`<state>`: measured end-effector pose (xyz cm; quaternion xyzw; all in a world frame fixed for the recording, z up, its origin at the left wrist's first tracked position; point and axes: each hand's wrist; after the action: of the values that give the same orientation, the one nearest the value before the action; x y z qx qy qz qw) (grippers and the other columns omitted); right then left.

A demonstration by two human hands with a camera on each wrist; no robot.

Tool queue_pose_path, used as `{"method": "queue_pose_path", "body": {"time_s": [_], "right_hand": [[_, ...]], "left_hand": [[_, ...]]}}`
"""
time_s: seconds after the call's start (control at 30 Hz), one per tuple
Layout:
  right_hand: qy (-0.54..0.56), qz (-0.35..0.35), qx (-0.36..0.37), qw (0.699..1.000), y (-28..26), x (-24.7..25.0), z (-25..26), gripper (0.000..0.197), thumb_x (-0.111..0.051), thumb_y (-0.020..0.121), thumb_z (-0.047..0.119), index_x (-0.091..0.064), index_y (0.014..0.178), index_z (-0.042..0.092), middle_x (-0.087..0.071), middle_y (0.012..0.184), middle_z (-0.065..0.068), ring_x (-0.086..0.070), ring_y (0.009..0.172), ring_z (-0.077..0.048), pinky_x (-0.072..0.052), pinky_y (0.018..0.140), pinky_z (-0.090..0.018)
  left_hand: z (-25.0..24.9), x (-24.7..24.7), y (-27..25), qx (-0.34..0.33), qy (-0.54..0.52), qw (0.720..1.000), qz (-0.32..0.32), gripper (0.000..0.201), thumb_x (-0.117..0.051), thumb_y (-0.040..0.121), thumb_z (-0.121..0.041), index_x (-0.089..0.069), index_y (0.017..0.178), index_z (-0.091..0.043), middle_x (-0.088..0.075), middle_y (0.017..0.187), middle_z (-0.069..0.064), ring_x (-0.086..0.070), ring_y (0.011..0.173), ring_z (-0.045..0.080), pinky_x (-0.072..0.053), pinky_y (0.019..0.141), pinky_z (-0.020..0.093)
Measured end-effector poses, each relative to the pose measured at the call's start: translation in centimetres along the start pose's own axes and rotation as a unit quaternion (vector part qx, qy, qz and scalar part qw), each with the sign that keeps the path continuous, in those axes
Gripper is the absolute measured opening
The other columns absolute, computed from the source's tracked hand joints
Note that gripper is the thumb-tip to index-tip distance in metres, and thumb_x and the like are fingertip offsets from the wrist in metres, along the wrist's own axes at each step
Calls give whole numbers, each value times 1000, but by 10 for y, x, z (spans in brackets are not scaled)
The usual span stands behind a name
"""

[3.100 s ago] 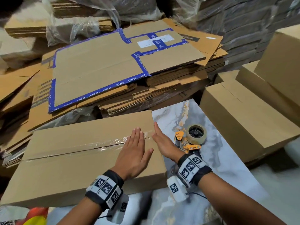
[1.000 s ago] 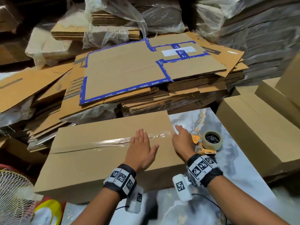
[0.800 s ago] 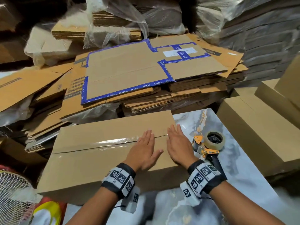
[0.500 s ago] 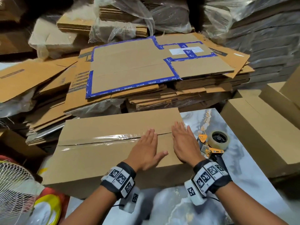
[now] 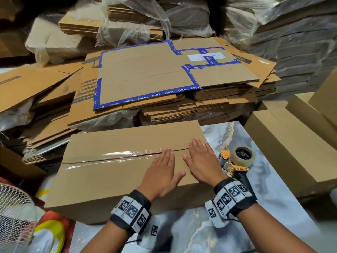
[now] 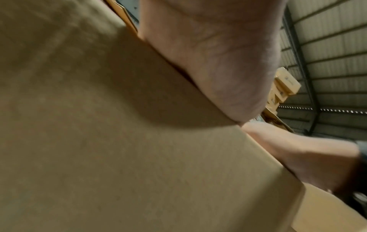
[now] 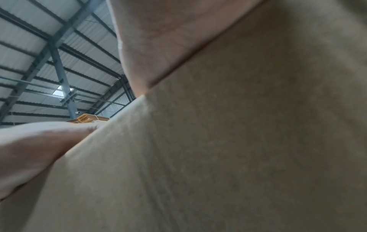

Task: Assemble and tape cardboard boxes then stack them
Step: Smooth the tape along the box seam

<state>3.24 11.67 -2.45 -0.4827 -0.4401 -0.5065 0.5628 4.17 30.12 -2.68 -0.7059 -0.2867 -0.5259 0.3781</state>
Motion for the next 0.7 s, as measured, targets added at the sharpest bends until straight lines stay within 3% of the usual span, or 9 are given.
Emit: {"method": "queue_pose_path", "body": {"time_s": [0.07,0.17,0.27,0.4,0.5,0.63,0.7], "right_hand": [[5,1,3,1000,-1,0,-3,65,-15,108,49,-14,161,11,-4,170,-5,2,156,-15,8,124,-35],[13,1,-7,1000,0,1,-2,64,-15,108,48,-16,161,12,-5,170,-4,2,156,-14,9,124,-34],[21,7,-29,999,-1,2,11,66,-14,108,49,-14,161,10,-3,170,-5,4,156,-17,8,125,-40],[38,40,36,998,-4,-3,38,65,-12,108,48,-8,161,12,3,169,-1,7,156,-14,6,126,-40],[36,48,58,997,-2,-3,32,62,-11,108,47,-6,162,16,3,169,3,7,155,-9,8,124,-34],[43,50,46,997,0,-2,31,62,-12,108,48,-8,162,16,0,169,4,5,155,-8,8,123,-31],[46,52,27,997,1,-4,42,64,-12,108,49,-11,161,14,-1,170,1,4,156,-12,6,125,-37]], "left_hand": [[18,1,-6,30,-9,999,-16,87,-7,98,-69,4,161,-11,11,168,8,12,155,18,3,126,35],[51,0,-20,80,-2,996,-48,102,17,83,-77,4,161,-13,10,168,5,9,155,17,0,127,37],[52,-1,-20,92,-1,995,-47,116,30,71,-78,3,161,-10,10,168,8,9,156,20,2,126,37],[46,1,-14,38,6,999,-21,97,7,86,-72,6,160,-10,14,167,9,14,155,20,6,126,35],[70,2,-28,91,0,995,-29,88,-7,96,-70,5,160,-11,15,166,6,12,155,19,4,125,35],[91,2,-45,200,2,979,-34,88,-5,98,-67,2,160,-6,10,168,15,13,155,25,3,127,39],[81,5,-42,177,5,984,-8,94,2,93,-70,5,159,-3,12,167,17,14,155,27,4,127,40]]}}
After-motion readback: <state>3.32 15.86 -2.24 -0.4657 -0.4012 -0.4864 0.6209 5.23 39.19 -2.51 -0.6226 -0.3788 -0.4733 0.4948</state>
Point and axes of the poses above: each hand's wrist, its own y-axis towards the middle knuckle, its own x-axis out of the back of the hand, z = x × y
